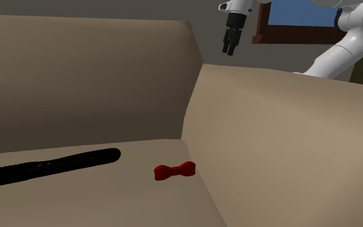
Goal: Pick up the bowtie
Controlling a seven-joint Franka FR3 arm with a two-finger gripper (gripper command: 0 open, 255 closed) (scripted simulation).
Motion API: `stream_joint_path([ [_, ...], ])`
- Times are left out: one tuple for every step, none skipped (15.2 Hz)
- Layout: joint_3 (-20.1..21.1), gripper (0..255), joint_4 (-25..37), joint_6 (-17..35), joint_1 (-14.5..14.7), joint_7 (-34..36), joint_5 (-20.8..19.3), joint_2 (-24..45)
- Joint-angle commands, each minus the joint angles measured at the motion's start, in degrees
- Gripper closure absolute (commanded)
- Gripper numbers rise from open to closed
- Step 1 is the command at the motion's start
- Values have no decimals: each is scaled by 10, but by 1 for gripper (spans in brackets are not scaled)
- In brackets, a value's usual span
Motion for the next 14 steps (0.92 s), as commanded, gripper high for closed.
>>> stream_joint_path([
  [0, 0, 0, 0, 0, 0, 0, 0],
  [9, 0, -3, 10, 4, 9, 5, 9],
  [18, 0, -6, 20, 7, 18, 11, 19],
  [27, 0, -8, 29, 11, 27, 16, 29],
  [37, 0, -10, 39, 14, 36, 21, 40],
  [46, 0, -11, 49, 17, 44, 25, 51],
  [55, 0, -11, 59, 20, 53, 30, 63],
  [64, 0, -11, 69, 24, 62, 34, 76],
  [73, 0, -10, 79, 27, 71, 38, 89],
  [82, 0, -9, 88, 29, 79, 41, 102],
  [91, 0, -7, 98, 32, 88, 44, 116],
  [101, 0, -4, 108, 34, 97, 47, 130],
  [110, 0, -1, 117, 37, 106, 49, 145],
  [119, 0, 3, 126, 39, 115, 51, 161],
])
